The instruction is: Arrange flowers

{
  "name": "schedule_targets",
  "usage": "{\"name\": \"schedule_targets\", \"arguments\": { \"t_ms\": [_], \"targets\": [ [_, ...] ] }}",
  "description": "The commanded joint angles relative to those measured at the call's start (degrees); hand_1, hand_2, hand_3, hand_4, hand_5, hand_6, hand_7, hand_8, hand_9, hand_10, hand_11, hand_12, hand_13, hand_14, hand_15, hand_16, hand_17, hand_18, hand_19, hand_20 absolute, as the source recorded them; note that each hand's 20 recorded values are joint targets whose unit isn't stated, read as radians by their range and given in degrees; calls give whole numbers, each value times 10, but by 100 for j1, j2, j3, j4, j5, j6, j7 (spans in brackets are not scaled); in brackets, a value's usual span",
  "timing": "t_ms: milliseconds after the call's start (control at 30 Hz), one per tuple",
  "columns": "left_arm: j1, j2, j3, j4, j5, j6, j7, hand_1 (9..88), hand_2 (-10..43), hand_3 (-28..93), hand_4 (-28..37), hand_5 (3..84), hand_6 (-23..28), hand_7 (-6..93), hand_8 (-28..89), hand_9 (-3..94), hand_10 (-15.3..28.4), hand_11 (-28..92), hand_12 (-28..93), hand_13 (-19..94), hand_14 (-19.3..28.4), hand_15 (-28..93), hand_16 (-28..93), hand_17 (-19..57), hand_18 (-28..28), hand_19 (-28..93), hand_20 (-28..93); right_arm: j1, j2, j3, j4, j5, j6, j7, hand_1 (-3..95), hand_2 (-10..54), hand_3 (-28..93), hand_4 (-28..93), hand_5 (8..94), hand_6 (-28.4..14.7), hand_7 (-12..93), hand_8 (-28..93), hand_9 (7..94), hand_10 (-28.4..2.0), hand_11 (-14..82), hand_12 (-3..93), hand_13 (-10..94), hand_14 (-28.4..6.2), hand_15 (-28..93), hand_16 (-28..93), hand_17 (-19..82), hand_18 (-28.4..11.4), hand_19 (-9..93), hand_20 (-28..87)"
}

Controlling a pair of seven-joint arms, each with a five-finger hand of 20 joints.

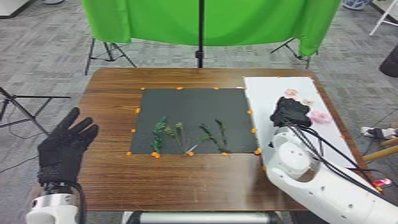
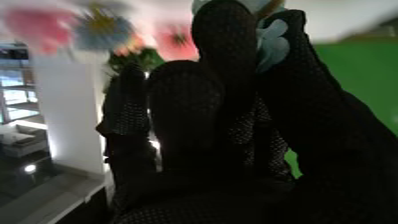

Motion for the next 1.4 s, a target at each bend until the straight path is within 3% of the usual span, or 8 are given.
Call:
{"name": "schedule_targets", "arguments": {
  "t_ms": [33,367,600,700,733,867,967,1400],
  "targets": [
    [60,34,-53,-25,14,37,3,236,58,838,-249,379,96,92,-80,361,210,281,111,243,280,612,-113,-81,272,579,57,916,-793,-351,-621,-101,556,-767,615,-95,646,-283,885,7,193,34,936,-45,224,370,815,-55,655,246,338,-226,835,355],
    [-144,363,21,7,-128,87,246,234,58,839,-249,378,95,92,-80,362,209,281,111,243,281,612,-113,-80,272,578,58,1985,-2900,-1512,713,534,651,-2535,602,-95,659,-283,876,11,196,39,936,-51,205,389,791,-51,660,257,318,-205,817,353],
    [-1273,503,508,316,28,-193,-23,233,59,839,-254,378,95,93,-80,361,209,281,111,243,282,612,-112,-80,273,580,59,2631,-3112,-2428,1265,766,700,-2064,595,-95,667,-283,869,13,207,32,933,-53,194,398,777,-51,661,269,306,-203,811,357],
    [-1417,606,551,320,-17,-163,65,233,60,838,-254,378,96,93,-80,361,209,282,111,243,281,612,-112,-80,273,580,60,2609,-3119,-2480,1399,983,444,-2284,594,-95,669,-283,865,13,207,27,932,-53,191,396,770,-51,660,274,296,-205,811,360],
    [-1514,528,509,346,73,-177,-82,232,59,840,-254,378,96,92,-80,361,209,282,111,243,282,612,-113,-80,273,580,60,2592,-3133,-2445,1476,1004,324,-2413,594,-95,668,-283,864,14,207,26,931,-52,190,397,768,-51,660,275,293,-205,811,361],
    [-1489,545,529,346,5,-185,-17,233,59,839,-254,378,96,92,-80,362,209,281,111,243,282,613,-113,-80,273,581,62,2554,-3084,-2606,1476,1133,55,-2403,594,-95,663,-283,857,22,204,21,927,-53,186,398,758,-49,663,282,275,-202,807,366],
    [-1725,341,553,441,185,-253,-298,233,59,839,-254,379,96,92,-80,362,209,281,111,244,282,612,-113,-80,274,581,62,2474,-3055,-2429,1603,1117,-235,-2619,579,-95,669,-283,848,31,199,10,920,-55,180,393,731,-47,672,289,246,-203,808,380],
    [-1488,471,545,414,73,-337,-38,234,59,838,-253,379,95,93,-80,362,210,281,111,244,281,612,-112,-79,273,579,63,2627,-3044,-3083,1359,1036,-110,-2629,575,-95,645,-283,845,52,186,-13,910,-57,187,377,692,-44,702,287,205,-200,798,416]
  ]
}}
